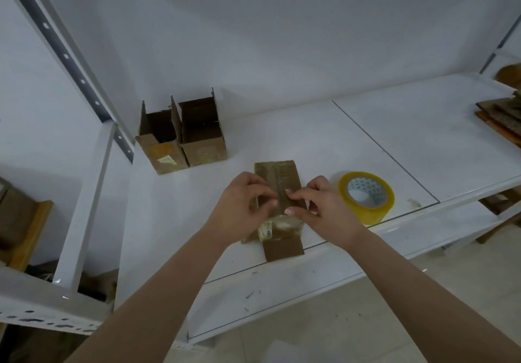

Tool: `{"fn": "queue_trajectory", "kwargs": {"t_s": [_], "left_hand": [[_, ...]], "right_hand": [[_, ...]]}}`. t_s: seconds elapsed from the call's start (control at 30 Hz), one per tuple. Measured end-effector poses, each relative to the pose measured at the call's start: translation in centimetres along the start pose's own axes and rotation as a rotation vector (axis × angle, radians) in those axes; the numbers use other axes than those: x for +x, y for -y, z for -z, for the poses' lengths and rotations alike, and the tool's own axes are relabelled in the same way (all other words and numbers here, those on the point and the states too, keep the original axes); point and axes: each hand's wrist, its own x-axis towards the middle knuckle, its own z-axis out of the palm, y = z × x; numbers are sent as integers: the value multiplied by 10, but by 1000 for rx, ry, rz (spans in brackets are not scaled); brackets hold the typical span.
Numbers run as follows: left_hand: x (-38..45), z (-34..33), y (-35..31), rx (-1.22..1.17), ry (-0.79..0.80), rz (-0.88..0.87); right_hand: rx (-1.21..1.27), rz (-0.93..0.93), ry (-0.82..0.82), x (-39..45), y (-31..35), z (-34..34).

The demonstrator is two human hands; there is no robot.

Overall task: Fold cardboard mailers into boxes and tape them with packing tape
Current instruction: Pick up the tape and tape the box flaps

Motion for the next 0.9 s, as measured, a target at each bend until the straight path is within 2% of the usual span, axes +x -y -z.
{"fn": "queue_trajectory", "kwargs": {"t_s": [0.1, 0.27, 0.47, 0.6, 0.63, 0.7, 0.77, 0.9], "left_hand": [[-12, -3, 2, 6, 83, 35], [-23, -4, 6, 28, 90, 13], [-33, -17, -1, 45, -7, 46], [-48, -14, 6, -130, -189, 216], [-50, -12, 11, -122, -180, 260], [-52, -8, 20, -110, -58, 303], [-52, -7, 21, -130, 60, 263], [-47, -14, 18, -177, 61, 221]], "right_hand": [[-19, 12, 37, -3, 1, -2], [-150, 39, 60, -6, 2, -3], [-374, 79, 27, -7, 7, -4], [-358, 55, 4, -10, 7, -4], [-346, 55, -5, -11, 7, -5], [-324, 64, -15, -11, 8, -7], [-297, 68, -15, -10, 8, -7], [-255, 62, -19, -9, 6, -7]]}}
